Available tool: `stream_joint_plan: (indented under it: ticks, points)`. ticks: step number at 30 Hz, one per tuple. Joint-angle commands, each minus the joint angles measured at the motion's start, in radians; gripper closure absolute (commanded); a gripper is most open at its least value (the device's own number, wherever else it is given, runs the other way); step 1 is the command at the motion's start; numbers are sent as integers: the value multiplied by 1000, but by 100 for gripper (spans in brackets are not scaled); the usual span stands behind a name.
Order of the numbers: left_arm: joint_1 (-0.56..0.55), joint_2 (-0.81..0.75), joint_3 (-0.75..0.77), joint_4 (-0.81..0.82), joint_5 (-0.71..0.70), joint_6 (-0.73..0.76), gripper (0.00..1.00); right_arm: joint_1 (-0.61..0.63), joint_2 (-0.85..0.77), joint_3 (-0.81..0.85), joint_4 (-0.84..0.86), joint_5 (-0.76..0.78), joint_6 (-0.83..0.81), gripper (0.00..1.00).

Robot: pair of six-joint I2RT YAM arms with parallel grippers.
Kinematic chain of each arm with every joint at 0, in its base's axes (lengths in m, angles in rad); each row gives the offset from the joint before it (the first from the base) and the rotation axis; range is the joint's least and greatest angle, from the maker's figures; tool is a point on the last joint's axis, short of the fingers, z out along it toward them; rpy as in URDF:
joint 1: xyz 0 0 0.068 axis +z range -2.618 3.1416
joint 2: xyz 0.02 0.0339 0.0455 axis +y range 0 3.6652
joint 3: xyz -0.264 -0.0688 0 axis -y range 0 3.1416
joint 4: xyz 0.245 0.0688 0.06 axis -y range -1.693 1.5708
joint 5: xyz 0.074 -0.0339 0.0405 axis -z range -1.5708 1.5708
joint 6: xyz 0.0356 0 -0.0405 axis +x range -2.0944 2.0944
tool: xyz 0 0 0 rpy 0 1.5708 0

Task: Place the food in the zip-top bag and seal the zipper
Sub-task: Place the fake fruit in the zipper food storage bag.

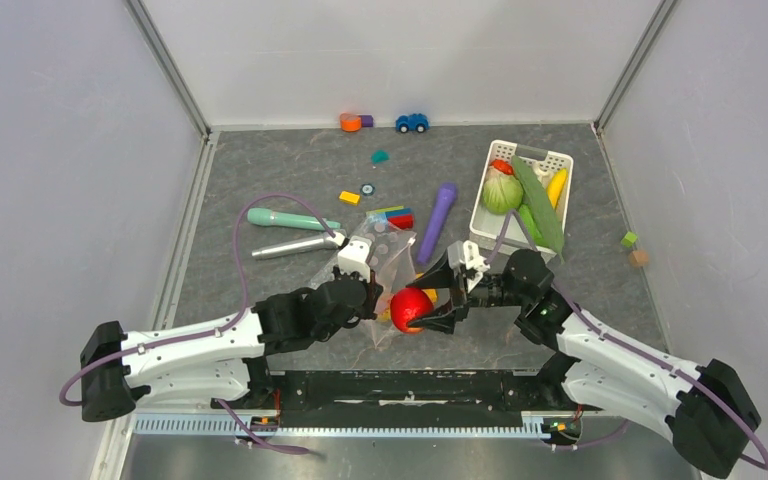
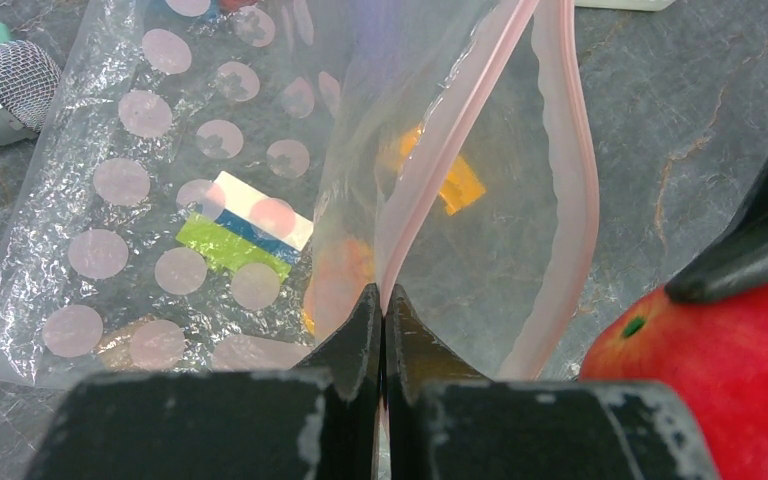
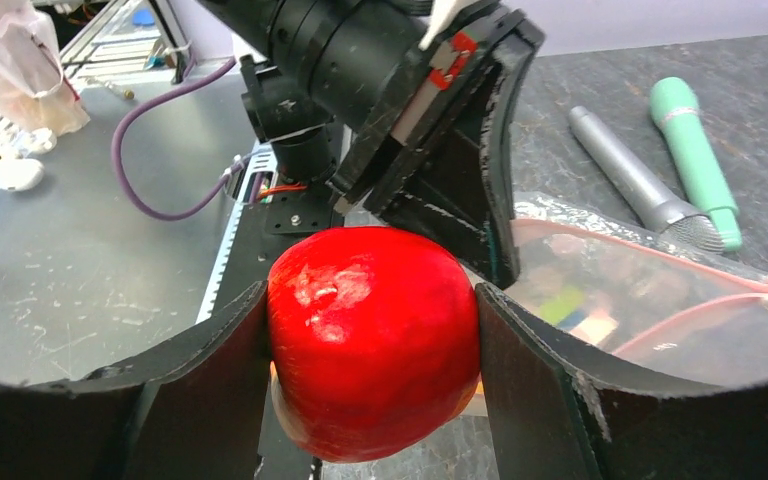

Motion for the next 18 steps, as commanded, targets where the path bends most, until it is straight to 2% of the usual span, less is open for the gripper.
stream_joint_plan:
  ticks: [1, 6, 12, 18]
  points:
    - [1, -26, 15, 16, 1, -31, 98, 48, 17, 31, -12, 55, -100, 83]
    - [0, -49, 3, 37, 38, -21, 98, 61, 68, 11, 58, 270, -58, 84]
    - [1, -101, -20, 69, 78, -4, 98, 72, 142, 71, 19, 561, -5, 85]
    - [0, -173, -60, 122, 129, 10, 98, 146, 205, 127, -52, 739, -19, 77]
